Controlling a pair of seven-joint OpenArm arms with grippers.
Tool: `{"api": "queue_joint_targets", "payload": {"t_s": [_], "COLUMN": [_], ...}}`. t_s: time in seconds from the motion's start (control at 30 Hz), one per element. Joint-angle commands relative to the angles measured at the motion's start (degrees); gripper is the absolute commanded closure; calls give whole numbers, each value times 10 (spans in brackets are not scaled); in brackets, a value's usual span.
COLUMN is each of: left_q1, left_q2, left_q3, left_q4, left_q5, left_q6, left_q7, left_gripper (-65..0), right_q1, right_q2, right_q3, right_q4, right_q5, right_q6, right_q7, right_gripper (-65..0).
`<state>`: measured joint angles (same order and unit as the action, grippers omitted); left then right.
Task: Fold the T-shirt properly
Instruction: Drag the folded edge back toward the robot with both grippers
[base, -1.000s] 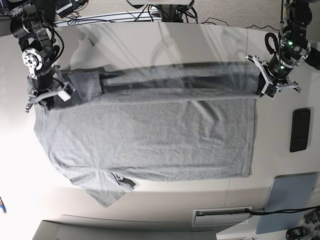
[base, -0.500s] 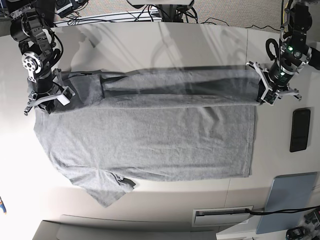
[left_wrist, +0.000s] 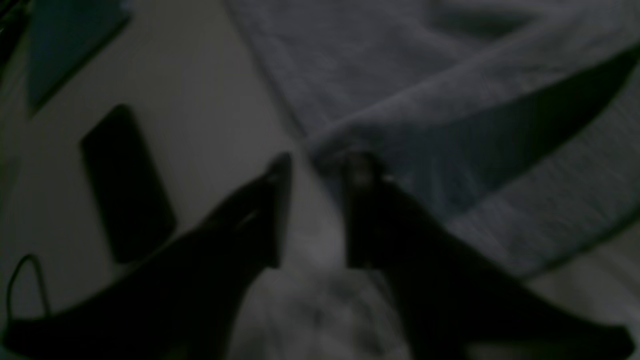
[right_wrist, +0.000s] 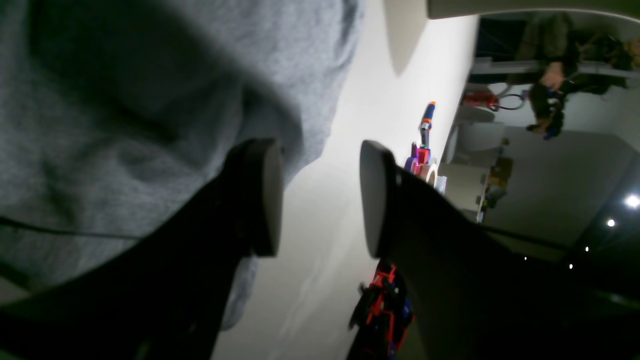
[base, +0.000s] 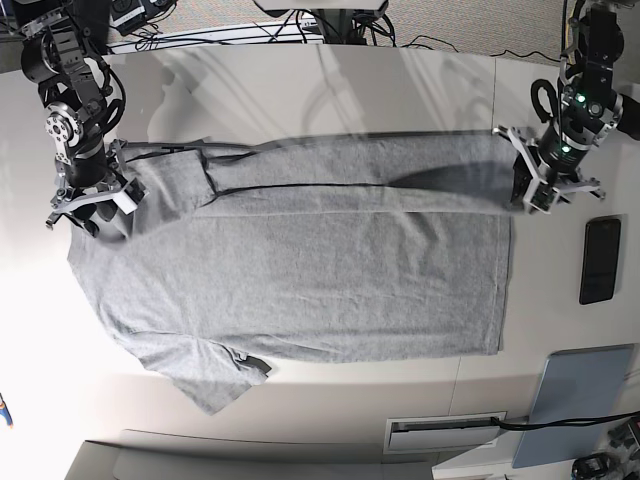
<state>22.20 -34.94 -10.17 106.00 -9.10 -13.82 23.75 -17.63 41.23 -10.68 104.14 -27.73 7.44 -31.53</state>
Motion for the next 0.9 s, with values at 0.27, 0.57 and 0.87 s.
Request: {"api": "queue_joint_targets", "payload": {"t_s": [0.27, 0.57, 0.87], "left_q1": [-3, -5, -18], "left_q2": [-8, 75, 103], "left_q3": [-5, -5, -5], "left_q4": [7, -24, -142], "left_q5": [-105, -156, -208], "left_q6": [16, 7, -54], "left_q7": [17, 17, 38], "left_gripper": [-116, 0, 0], "right_q1": [6, 7, 17], "right_q2": [9, -64, -84], "right_q3": [7, 79, 93], "right_q4": [7, -91, -172], "right_q5": [74, 178, 241], "right_q6": [-121, -85, -19], "right_q7": [-56, 5, -2], "right_gripper": [-160, 0, 0]}}
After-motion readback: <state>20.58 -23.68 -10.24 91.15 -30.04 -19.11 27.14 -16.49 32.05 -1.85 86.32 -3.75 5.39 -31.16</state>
